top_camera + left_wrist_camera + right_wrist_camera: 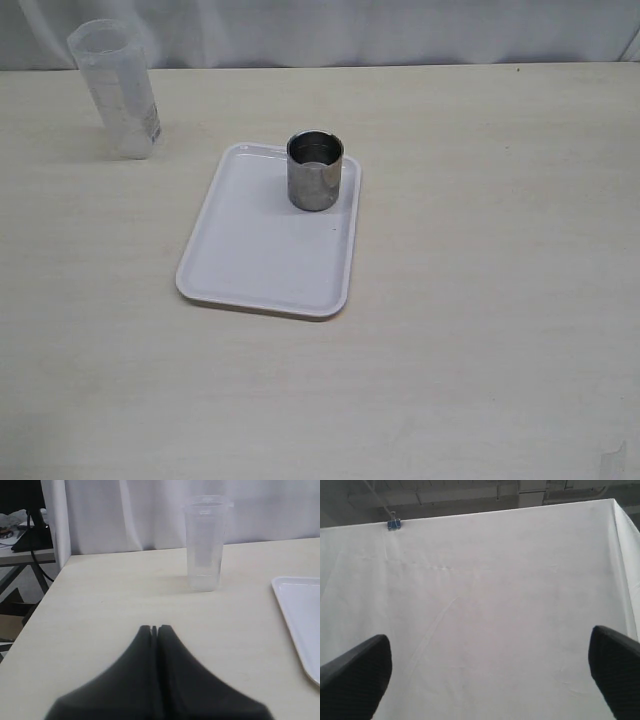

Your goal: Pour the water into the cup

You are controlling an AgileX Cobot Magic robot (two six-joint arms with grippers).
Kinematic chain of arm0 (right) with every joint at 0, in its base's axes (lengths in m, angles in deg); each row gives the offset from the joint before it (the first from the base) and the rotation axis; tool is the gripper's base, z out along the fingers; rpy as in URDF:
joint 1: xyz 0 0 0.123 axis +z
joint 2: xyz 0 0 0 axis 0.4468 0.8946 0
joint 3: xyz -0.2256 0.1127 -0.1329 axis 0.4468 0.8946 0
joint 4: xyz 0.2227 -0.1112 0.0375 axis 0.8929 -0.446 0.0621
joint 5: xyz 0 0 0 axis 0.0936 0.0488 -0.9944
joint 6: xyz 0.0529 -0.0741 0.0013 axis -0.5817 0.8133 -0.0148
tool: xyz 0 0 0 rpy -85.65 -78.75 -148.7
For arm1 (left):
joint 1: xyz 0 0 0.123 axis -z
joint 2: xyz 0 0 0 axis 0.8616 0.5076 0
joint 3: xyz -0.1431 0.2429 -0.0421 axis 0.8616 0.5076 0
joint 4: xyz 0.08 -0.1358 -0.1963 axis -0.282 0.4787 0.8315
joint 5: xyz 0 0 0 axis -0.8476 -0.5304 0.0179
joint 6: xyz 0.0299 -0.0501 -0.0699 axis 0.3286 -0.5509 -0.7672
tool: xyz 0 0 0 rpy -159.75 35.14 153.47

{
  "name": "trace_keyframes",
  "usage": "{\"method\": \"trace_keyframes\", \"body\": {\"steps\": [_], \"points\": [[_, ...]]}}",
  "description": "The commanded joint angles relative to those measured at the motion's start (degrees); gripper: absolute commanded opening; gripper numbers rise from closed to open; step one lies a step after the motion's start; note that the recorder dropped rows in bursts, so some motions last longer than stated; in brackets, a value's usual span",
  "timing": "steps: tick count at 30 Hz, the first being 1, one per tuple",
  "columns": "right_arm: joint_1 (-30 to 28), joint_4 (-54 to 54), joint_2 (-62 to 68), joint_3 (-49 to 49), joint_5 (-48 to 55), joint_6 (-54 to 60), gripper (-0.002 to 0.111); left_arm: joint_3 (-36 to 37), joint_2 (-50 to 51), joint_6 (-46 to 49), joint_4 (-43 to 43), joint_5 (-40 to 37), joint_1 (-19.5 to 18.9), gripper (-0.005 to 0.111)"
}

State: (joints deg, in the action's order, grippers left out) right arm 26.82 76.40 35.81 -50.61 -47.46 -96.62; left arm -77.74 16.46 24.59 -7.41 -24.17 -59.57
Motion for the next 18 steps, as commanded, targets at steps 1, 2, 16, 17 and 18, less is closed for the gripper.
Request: {"method": "trace_keyframes", "body": {"steps": [1, 2, 16, 17, 18], "points": [[-0.1, -4.7, -0.2, 3.0, 0.1, 1.2, 0.11, 0.2, -0.2, 0.0, 0.2, 0.1, -0.2, 0.0], [-0.1, -5.5, -0.2, 3.8, 0.1, 1.2, 0.11, 0.2, -0.2, 0.0, 0.2, 0.1, -0.2, 0.0], [-0.1, -5.8, -0.2, 13.6, 6.3, 7.5, 0.11, 0.2, -0.2, 0.0, 0.2, 0.1, -0.2, 0.0], [-0.1, -5.5, -0.2, 13.6, 8.2, 7.5, 0.11, 0.2, -0.2, 0.0, 0.2, 0.1, -0.2, 0.0], [-0.1, -5.5, -0.2, 13.6, 9.7, 7.5, 0.11, 0.2, -0.2, 0.0, 0.2, 0.1, -0.2, 0.0]]}}
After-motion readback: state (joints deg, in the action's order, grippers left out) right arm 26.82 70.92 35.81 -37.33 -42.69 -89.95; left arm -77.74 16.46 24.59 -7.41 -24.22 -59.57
